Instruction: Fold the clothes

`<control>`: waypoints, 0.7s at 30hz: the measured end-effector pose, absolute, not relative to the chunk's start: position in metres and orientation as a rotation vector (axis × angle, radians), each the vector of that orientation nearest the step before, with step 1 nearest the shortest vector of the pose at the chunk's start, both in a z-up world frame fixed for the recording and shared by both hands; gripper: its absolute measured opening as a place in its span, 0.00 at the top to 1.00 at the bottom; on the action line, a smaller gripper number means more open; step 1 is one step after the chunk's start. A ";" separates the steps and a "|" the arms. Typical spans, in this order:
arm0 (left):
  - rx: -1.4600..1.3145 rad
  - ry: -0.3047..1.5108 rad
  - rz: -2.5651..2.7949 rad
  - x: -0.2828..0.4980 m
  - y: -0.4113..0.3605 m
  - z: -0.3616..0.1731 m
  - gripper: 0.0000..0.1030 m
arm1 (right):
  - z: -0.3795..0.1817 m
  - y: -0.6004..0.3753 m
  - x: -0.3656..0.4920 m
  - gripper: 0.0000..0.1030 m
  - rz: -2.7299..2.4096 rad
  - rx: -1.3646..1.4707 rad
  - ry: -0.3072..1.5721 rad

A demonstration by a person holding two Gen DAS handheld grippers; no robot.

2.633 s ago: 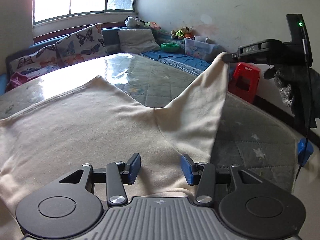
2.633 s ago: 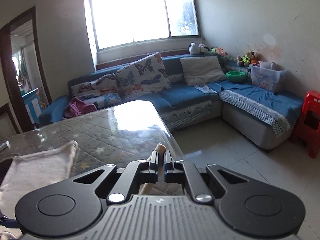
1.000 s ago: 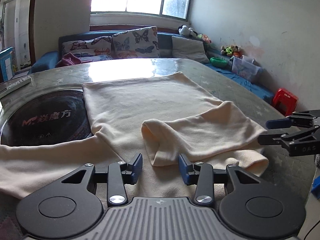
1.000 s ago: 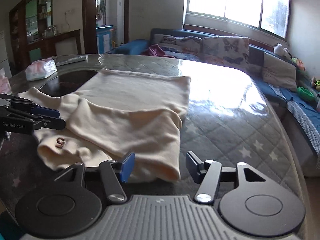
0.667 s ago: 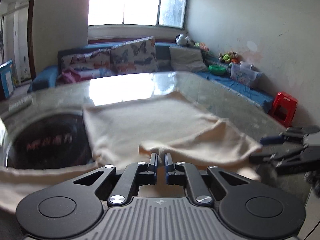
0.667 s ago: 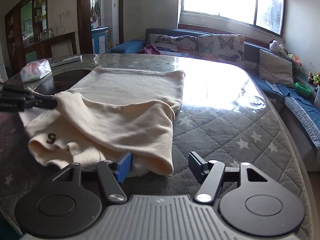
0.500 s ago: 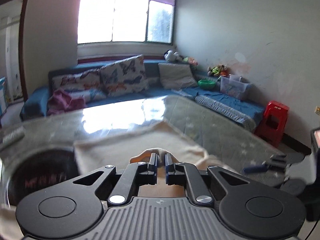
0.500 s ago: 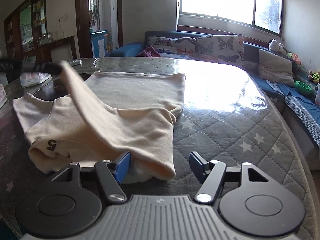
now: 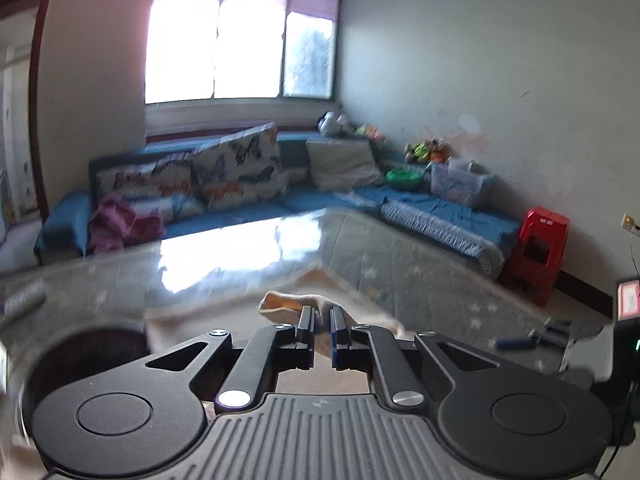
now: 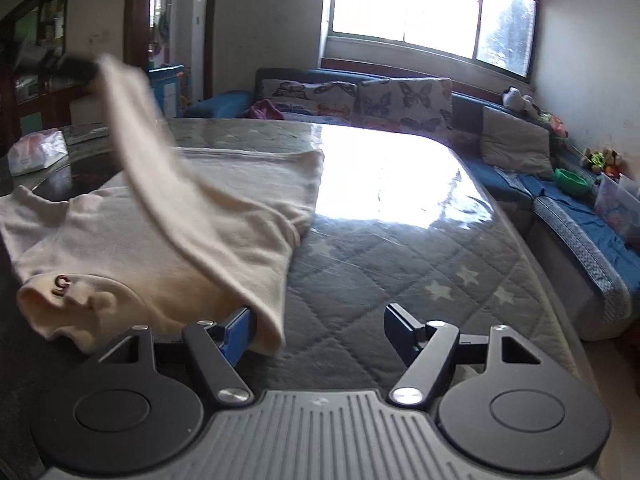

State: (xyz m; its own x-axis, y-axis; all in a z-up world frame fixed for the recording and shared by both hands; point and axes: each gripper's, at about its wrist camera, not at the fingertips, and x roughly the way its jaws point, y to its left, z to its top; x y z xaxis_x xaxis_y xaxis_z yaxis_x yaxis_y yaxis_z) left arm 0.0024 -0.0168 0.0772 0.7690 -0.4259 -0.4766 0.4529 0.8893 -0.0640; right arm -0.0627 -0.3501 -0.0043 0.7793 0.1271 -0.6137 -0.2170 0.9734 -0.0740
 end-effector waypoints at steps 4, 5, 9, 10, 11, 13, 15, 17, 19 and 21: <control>0.057 0.633 -0.429 -0.005 0.001 0.035 0.89 | -0.006 -0.361 -0.064 0.30 0.171 -0.135 0.677; 0.065 0.656 -0.415 -0.008 0.005 0.026 0.88 | -0.005 -0.363 -0.066 0.30 0.174 -0.137 0.691; 0.068 0.697 -0.372 -0.016 0.021 0.012 0.87 | 0.006 -0.364 -0.075 0.33 0.184 -0.195 0.696; 0.068 0.688 -0.364 -0.018 0.022 0.014 0.87 | 0.011 -0.364 -0.075 0.38 0.190 -0.199 0.689; 0.063 0.677 -0.361 -0.019 0.023 0.017 0.87 | 0.016 -0.363 -0.074 0.42 0.205 -0.194 0.676; 0.040 0.648 -0.369 -0.020 0.021 0.025 0.87 | 0.026 -0.357 -0.068 0.49 0.241 -0.174 0.643; 0.019 0.631 -0.388 -0.018 0.017 0.030 0.87 | 0.030 -0.347 -0.055 0.54 0.290 -0.146 0.628; 0.004 0.634 -0.413 -0.014 0.010 0.031 0.87 | 0.032 -0.337 -0.040 0.65 0.341 -0.124 0.618; 0.006 0.649 -0.447 -0.010 0.000 0.024 0.87 | 0.030 -0.326 -0.025 0.70 0.384 -0.112 0.620; 0.025 0.674 -0.459 -0.006 -0.007 0.014 0.87 | 0.025 -0.318 -0.011 0.71 0.411 -0.100 0.635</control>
